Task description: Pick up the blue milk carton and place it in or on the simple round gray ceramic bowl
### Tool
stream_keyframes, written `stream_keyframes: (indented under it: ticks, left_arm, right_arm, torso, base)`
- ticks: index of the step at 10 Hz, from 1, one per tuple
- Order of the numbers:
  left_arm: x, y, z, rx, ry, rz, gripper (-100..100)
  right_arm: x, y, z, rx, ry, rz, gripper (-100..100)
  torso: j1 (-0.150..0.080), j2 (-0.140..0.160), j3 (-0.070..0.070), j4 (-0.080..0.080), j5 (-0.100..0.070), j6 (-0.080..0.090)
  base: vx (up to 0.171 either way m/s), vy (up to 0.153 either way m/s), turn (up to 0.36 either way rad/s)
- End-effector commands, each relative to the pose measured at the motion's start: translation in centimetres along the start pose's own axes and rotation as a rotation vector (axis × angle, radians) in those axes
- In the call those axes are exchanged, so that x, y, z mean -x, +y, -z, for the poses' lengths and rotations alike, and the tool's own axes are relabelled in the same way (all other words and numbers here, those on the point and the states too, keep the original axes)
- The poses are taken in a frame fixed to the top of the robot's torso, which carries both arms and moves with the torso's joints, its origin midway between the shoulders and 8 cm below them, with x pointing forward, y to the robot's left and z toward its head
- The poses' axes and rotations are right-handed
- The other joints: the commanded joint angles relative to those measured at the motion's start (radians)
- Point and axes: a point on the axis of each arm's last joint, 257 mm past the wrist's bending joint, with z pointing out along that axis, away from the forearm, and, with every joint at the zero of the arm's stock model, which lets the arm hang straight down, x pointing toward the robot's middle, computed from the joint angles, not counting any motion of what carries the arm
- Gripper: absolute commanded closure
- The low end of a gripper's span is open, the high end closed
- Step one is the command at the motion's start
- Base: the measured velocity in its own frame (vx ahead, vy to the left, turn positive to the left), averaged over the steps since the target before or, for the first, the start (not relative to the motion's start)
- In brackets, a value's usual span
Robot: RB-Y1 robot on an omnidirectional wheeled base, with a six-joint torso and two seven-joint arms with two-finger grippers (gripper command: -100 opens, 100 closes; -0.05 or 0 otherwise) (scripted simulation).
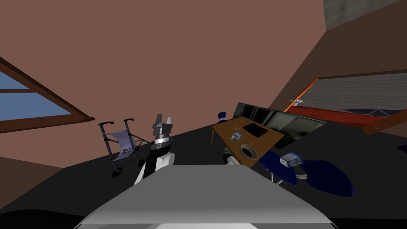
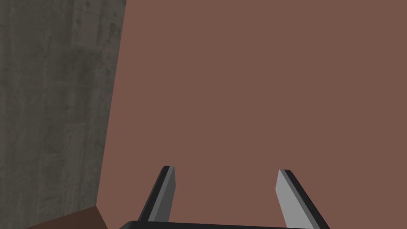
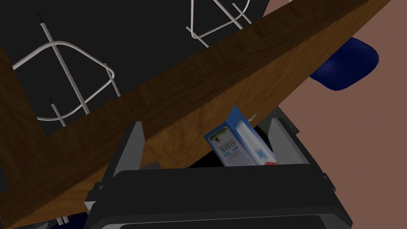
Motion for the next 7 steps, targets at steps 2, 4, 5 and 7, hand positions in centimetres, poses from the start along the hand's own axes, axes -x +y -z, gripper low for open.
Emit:
stream_keyframes:
  ticks: [2, 4, 5, 7]
  left_arm:
    - [0.0, 0.0, 0.0, 0.000, 0.000, 0.000, 0]
    - [0.0, 0.0, 0.0, 0.000, 0.000, 0.000, 0]
    - [0.0, 0.0, 0.0, 0.000, 0.000, 0.000, 0]
    - [0.0, 0.0, 0.0, 0.000, 0.000, 0.000, 0]
  right_arm:
    - [0.9, -3.1, -0.5, -0.073, -0.044, 0.042, -100]
    - [2.3, -5.7, -0.7, -0.140, -0.108, 0.095, -100]
    - [2.4, -5.9, -0.6, -0.145, -0.112, 0.095, -100]
    - [4.0, -7.8, -0.5, -0.200, -0.183, 0.143, -100]
  torso:
    - [0.000, 0.000, 0.000, 0.000, 0.000, 0.000]
    - [-0.001, 0.001, 0.001, 0.000, 0.000, 0.000]
    - [-0.001, 0.000, 0.000, 0.000, 0.000, 0.000]
    - [0.000, 0.001, 0.000, 0.000, 0.000, 0.000]
  base:
    - [0.055, 0.049, -0.003]
    - [0.074, 0.052, -0.007]
    - [0.043, 0.024, -0.001]
    - [0.074, 0.057, -0.006]
